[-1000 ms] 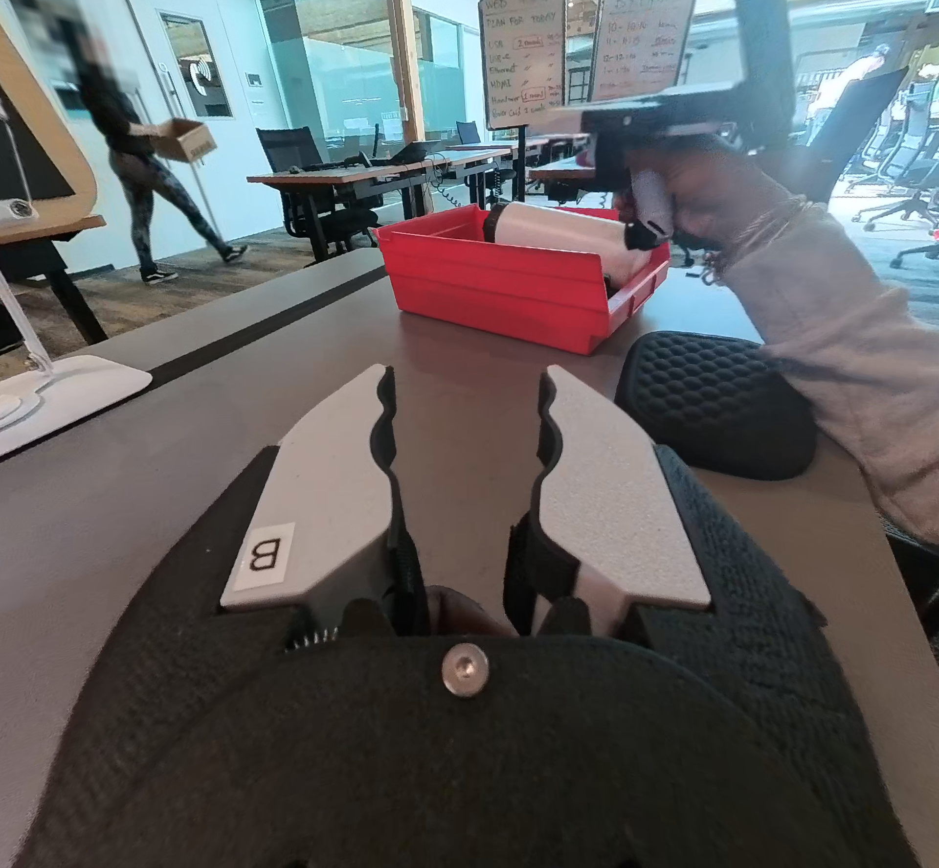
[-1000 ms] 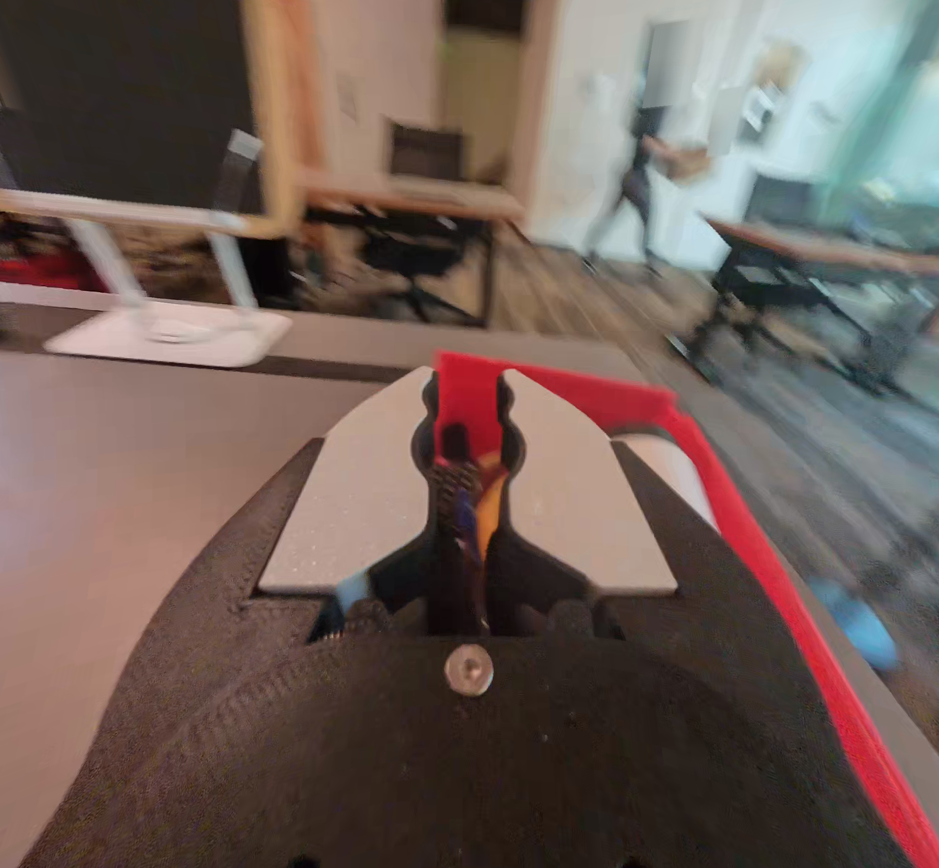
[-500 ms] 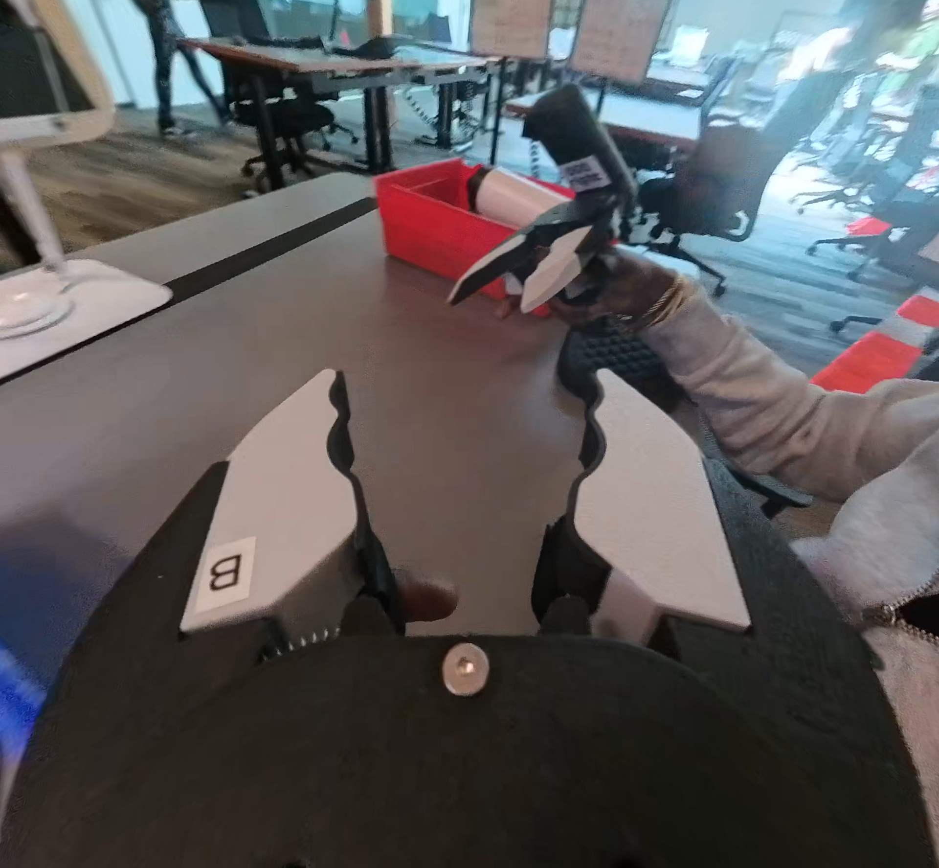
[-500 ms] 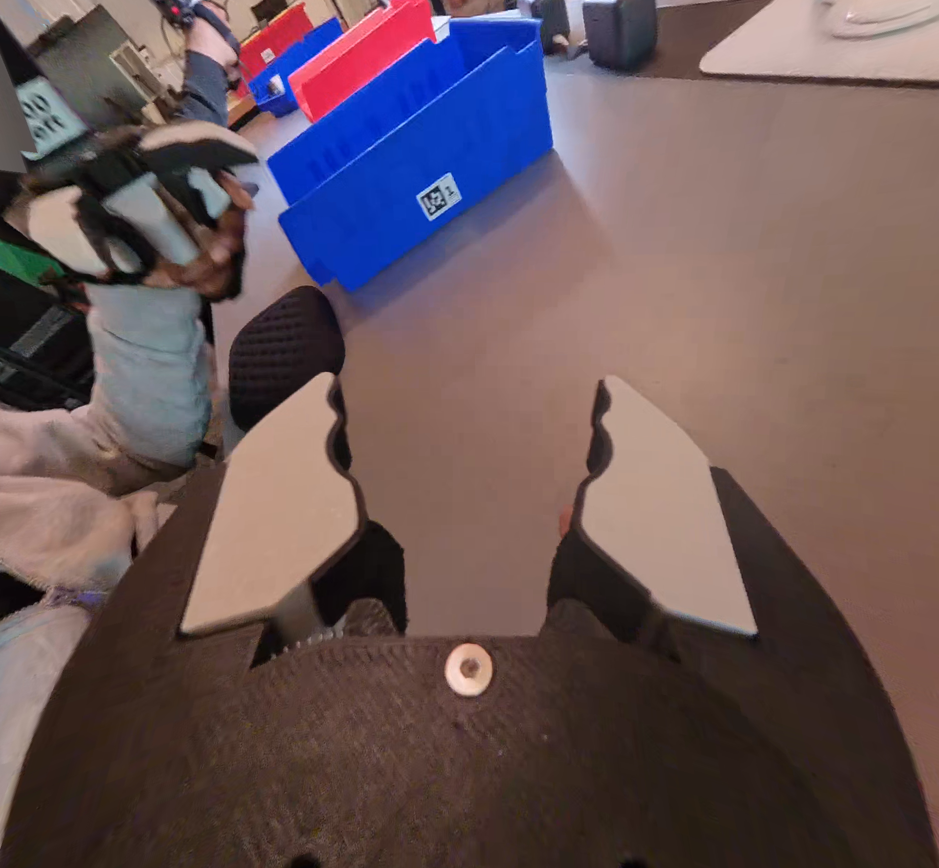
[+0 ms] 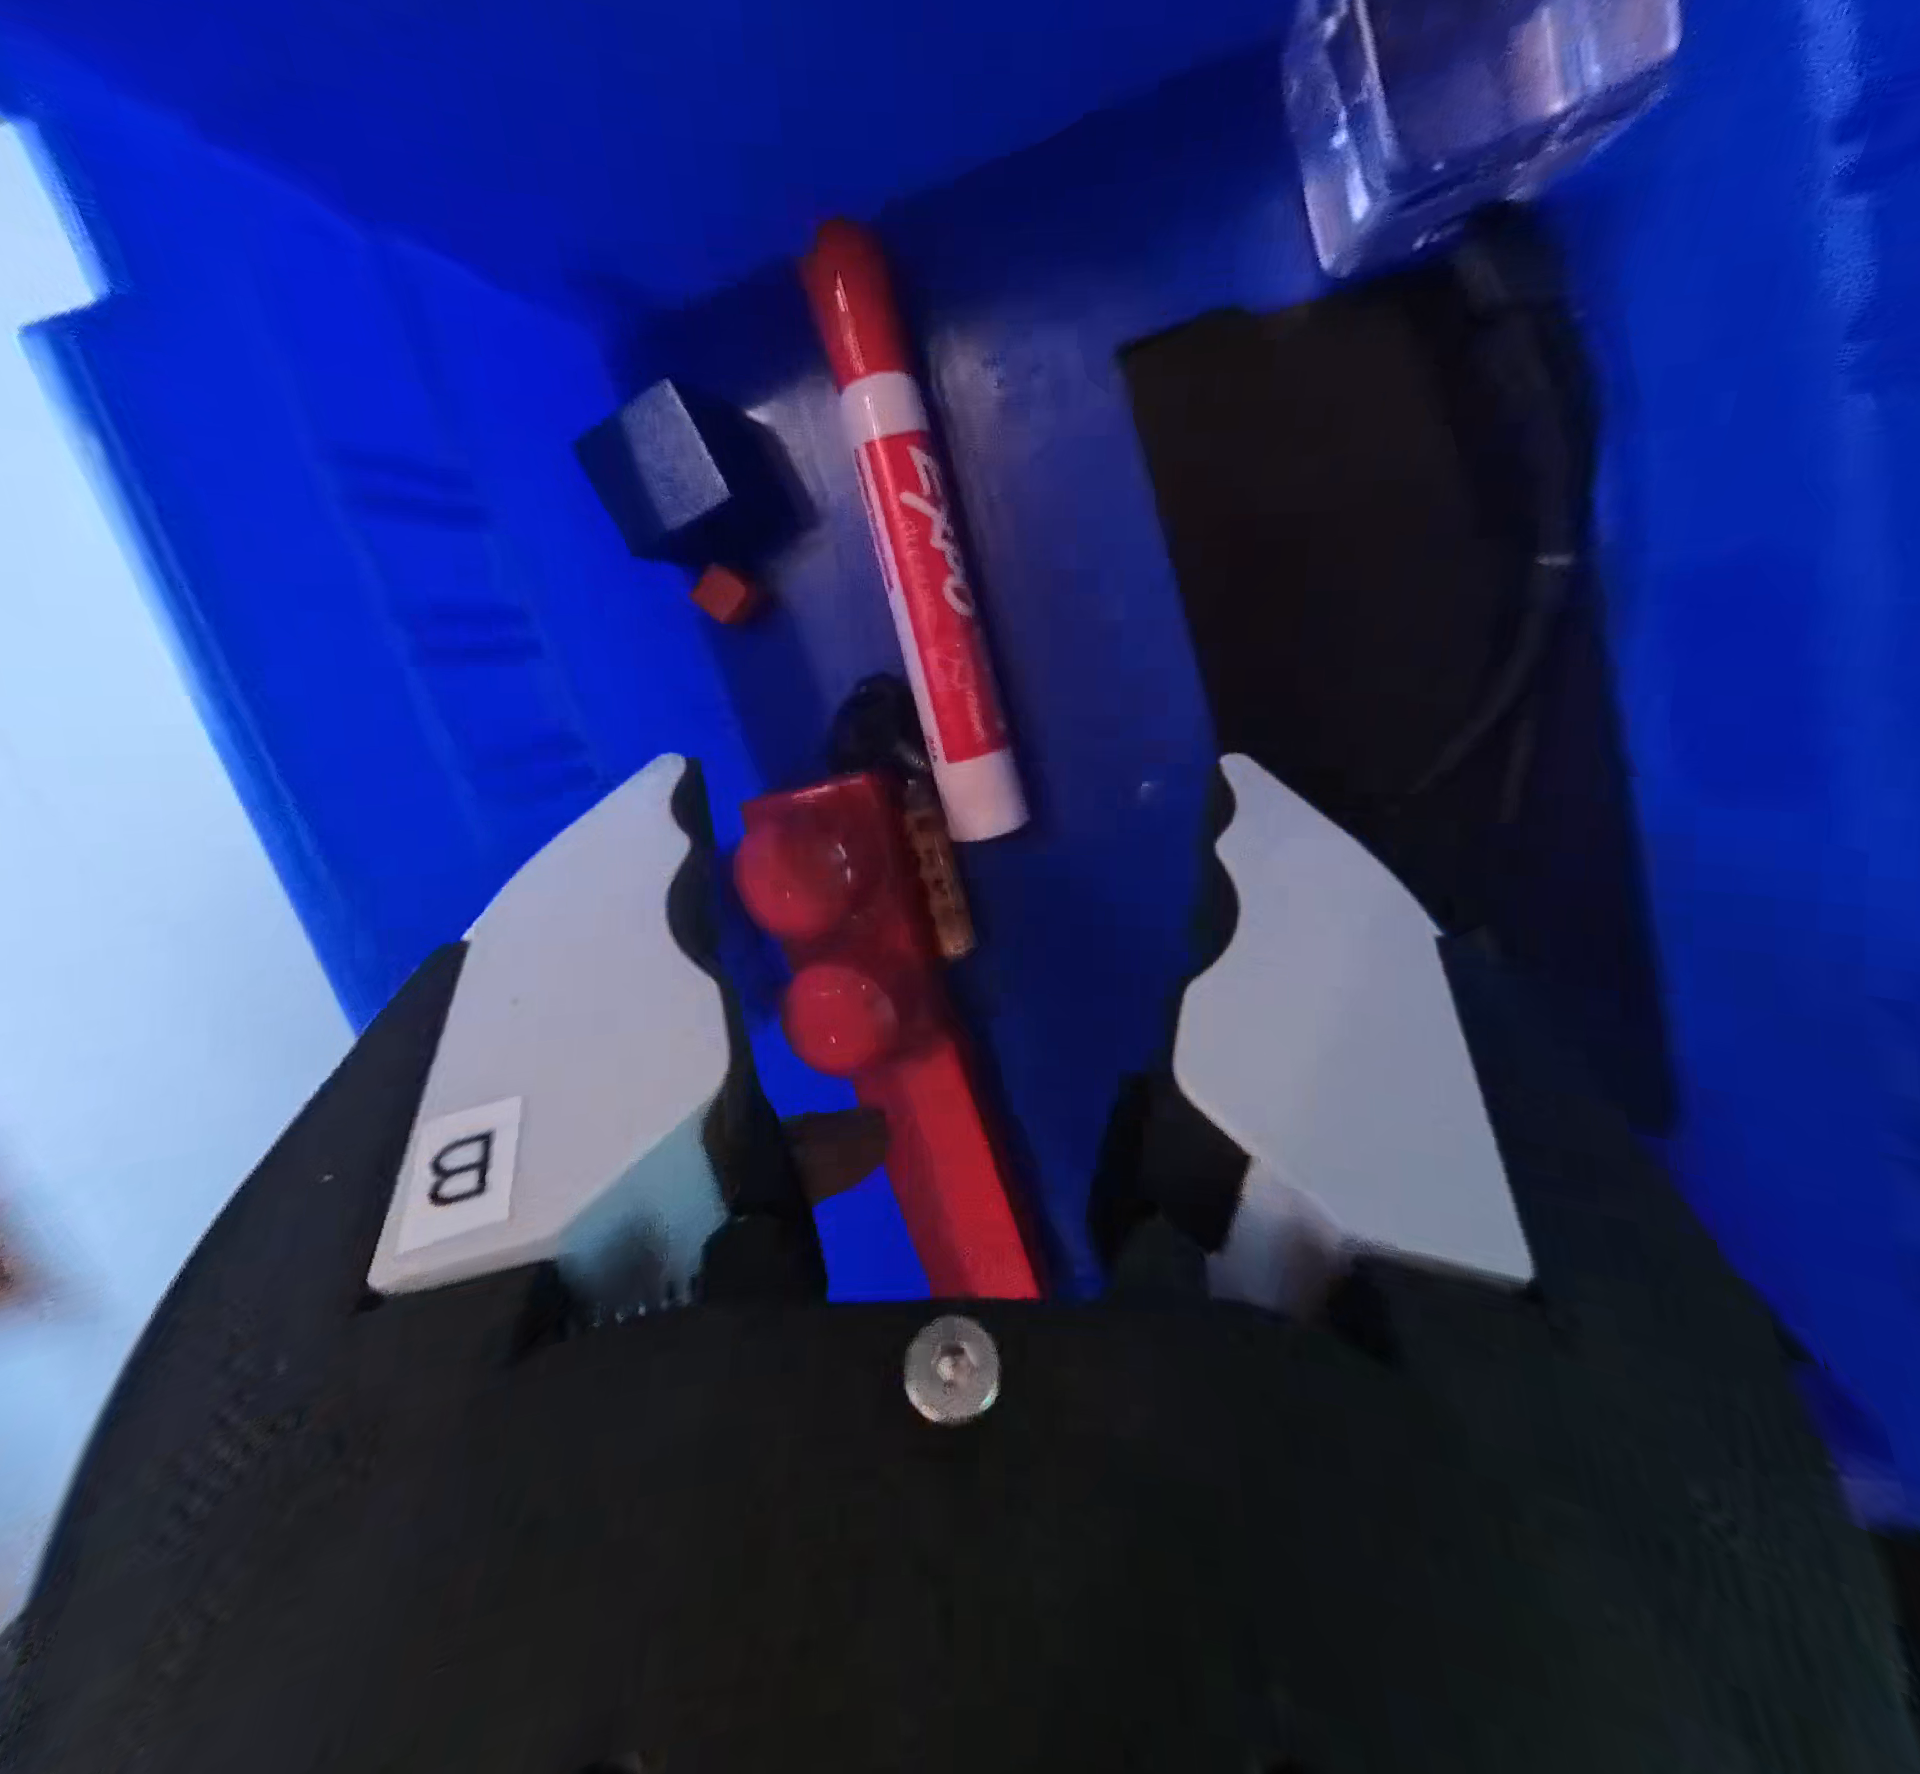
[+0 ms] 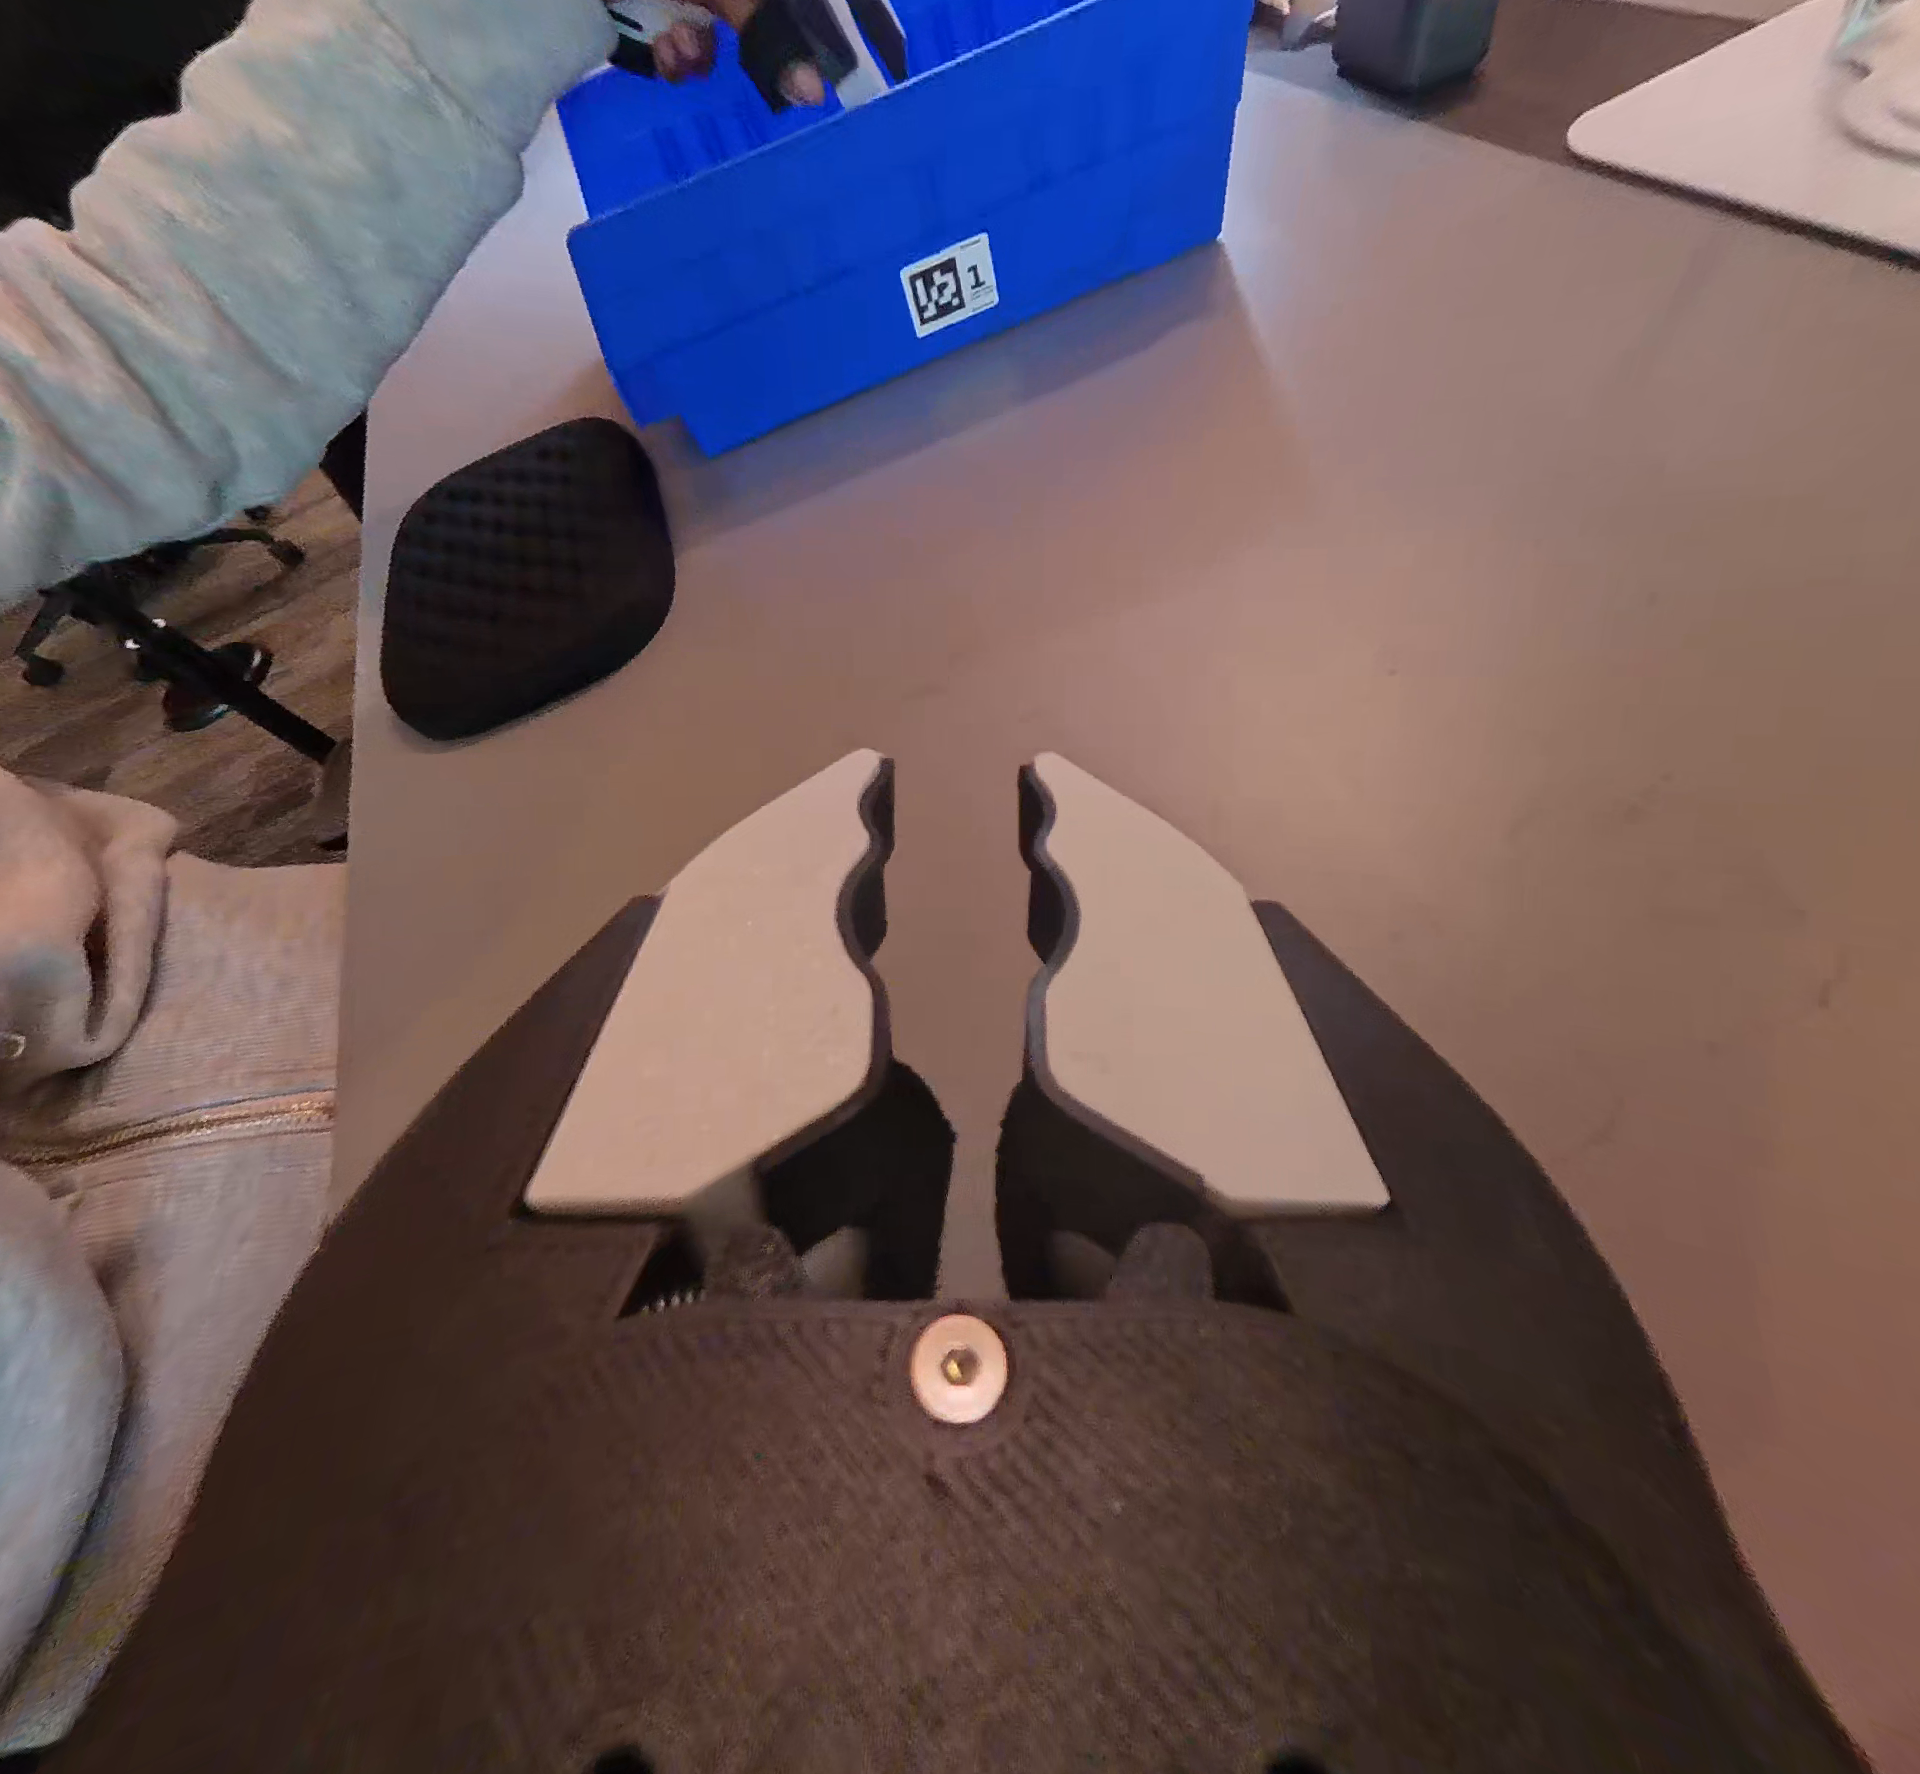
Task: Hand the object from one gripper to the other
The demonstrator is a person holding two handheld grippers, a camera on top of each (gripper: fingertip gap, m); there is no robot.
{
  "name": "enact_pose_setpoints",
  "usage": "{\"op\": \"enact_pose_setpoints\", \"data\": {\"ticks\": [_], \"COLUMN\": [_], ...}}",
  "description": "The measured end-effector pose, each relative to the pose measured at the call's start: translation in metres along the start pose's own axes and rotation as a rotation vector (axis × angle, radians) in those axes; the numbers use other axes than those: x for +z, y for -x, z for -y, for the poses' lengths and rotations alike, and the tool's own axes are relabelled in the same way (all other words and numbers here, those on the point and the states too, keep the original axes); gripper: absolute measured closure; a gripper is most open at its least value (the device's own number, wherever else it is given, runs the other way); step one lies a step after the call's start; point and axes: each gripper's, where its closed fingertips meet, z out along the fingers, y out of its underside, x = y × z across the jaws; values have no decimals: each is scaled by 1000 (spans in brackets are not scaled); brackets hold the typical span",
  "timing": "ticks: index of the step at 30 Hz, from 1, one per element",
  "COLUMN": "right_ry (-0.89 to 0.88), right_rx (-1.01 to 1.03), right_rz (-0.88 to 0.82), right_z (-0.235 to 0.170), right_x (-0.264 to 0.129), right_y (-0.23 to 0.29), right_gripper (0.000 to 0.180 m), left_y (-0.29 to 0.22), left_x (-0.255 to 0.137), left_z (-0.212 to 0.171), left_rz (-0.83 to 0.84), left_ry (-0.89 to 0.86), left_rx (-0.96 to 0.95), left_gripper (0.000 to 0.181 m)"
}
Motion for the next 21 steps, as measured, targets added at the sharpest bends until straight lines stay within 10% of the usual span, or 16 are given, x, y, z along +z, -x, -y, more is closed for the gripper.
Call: {"op": "enact_pose_setpoints", "data": {"ticks": [21], "right_ry": [56], "right_rx": [-57], "right_rz": [-59], "right_z": [-7], "right_x": [4], "right_y": [-3], "right_gripper": [155], "left_y": [-5], "left_x": [35], "left_z": [6], "left_rz": [-97], "left_ry": [73], "left_rx": [5], "left_gripper": [158]}}
